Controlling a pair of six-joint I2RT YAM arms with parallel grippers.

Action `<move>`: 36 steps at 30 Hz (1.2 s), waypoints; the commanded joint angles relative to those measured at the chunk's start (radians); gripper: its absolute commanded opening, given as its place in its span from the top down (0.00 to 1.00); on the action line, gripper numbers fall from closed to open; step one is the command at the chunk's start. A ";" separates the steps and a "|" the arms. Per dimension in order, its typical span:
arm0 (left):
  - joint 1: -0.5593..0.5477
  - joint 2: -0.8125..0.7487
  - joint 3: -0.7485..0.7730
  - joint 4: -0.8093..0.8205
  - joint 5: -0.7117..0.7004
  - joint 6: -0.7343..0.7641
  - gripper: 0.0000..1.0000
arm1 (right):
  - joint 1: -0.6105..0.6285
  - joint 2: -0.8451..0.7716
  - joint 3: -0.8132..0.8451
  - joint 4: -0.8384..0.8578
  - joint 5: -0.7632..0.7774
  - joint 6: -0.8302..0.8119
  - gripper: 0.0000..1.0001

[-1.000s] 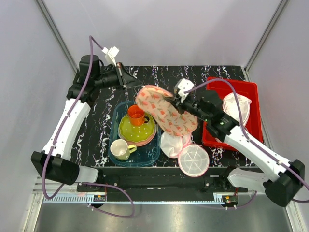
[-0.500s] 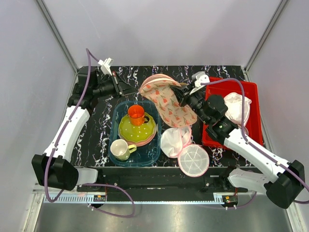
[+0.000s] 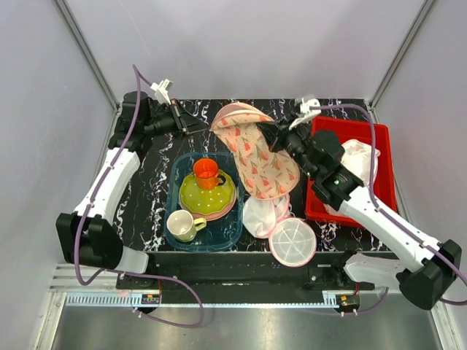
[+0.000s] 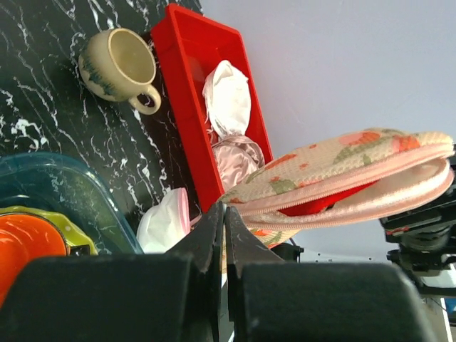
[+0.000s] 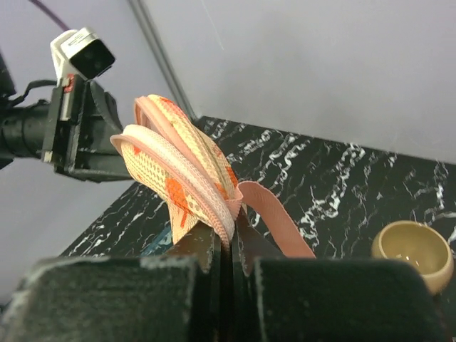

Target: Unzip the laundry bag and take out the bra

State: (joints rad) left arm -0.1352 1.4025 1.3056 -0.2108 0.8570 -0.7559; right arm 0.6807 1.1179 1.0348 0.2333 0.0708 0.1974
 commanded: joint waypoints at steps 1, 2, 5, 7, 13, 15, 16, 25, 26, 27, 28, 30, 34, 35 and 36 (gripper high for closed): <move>0.013 0.017 0.030 -0.025 -0.044 -0.007 0.94 | -0.012 0.081 0.233 -0.079 0.139 0.163 1.00; 0.013 0.007 0.041 -0.074 -0.088 0.006 0.62 | -0.010 0.141 0.275 -0.192 0.156 0.184 1.00; 0.013 -0.057 0.083 -0.159 -0.183 0.056 0.36 | -0.012 0.235 0.375 -0.320 0.191 0.204 1.00; 0.003 -0.117 0.092 -0.203 -0.243 0.099 0.20 | -0.010 0.275 0.401 -0.371 0.299 0.272 1.00; -0.085 -0.207 0.000 -0.233 -0.268 0.150 0.20 | -0.012 0.430 0.576 -0.633 0.327 0.388 1.00; -0.156 -0.217 -0.022 -0.242 -0.276 0.180 0.20 | -0.012 0.473 0.613 -0.686 0.328 0.442 1.00; -0.181 -0.220 -0.035 -0.240 -0.279 0.185 0.20 | -0.012 0.482 0.616 -0.693 0.333 0.464 1.00; -0.441 -0.303 -0.175 -0.081 -0.539 0.082 0.20 | -0.026 0.612 0.803 -0.933 0.380 0.701 1.00; -0.458 -0.297 -0.178 -0.066 -0.562 0.086 0.20 | -0.027 0.626 0.812 -0.968 0.376 0.723 1.00; -0.463 -0.289 -0.183 -0.062 -0.567 0.086 0.20 | -0.032 0.628 0.826 -0.979 0.357 0.764 1.00; -0.471 -0.283 -0.178 -0.059 -0.572 0.081 0.20 | -0.042 0.632 0.829 -0.991 0.345 0.786 1.00; -0.526 -0.263 -0.152 -0.070 -0.628 0.095 0.20 | -0.053 0.649 0.846 -1.014 0.296 0.825 1.00; -0.619 -0.208 -0.093 -0.093 -0.749 0.150 0.20 | -0.063 0.688 0.889 -1.103 0.273 0.878 1.00; -0.659 -0.191 -0.074 -0.113 -0.853 0.183 0.20 | -0.067 0.694 0.890 -1.109 0.273 0.899 1.00; -0.687 -0.148 -0.051 -0.143 -0.950 0.206 0.21 | -0.069 0.694 0.889 -1.111 0.268 0.902 1.00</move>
State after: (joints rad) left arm -0.7357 1.1767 1.1503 -0.3527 0.2066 -0.6361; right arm 0.6216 1.7924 1.8706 -0.8101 0.3603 0.9901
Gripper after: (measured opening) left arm 0.798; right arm 0.029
